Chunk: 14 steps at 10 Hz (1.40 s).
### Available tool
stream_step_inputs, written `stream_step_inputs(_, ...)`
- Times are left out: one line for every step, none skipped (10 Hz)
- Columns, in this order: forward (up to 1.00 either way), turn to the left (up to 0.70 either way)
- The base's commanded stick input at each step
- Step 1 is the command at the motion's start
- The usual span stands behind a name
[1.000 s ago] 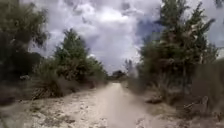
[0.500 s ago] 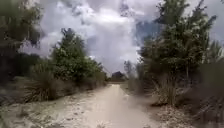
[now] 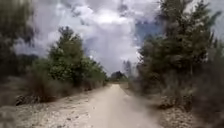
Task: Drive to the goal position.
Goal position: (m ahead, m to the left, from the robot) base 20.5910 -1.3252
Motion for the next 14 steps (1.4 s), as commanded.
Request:
stream_step_inputs(0.50,0.00)
stream_step_inputs(0.50,0.00)
stream_step_inputs(0.50,0.00)
stream_step_inputs(0.50,0.00)
stream_step_inputs(0.50,0.00)
stream_step_inputs(0.50,0.00)
stream_step_inputs(0.50,0.00)
stream_step_inputs(0.50,0.00)
stream_step_inputs(0.50,0.00)
stream_step_inputs(0.50,0.00)
stream_step_inputs(0.50,0.00)
stream_step_inputs(0.50,0.00)
stream_step_inputs(0.50,0.00)
stream_step_inputs(0.50,0.00)
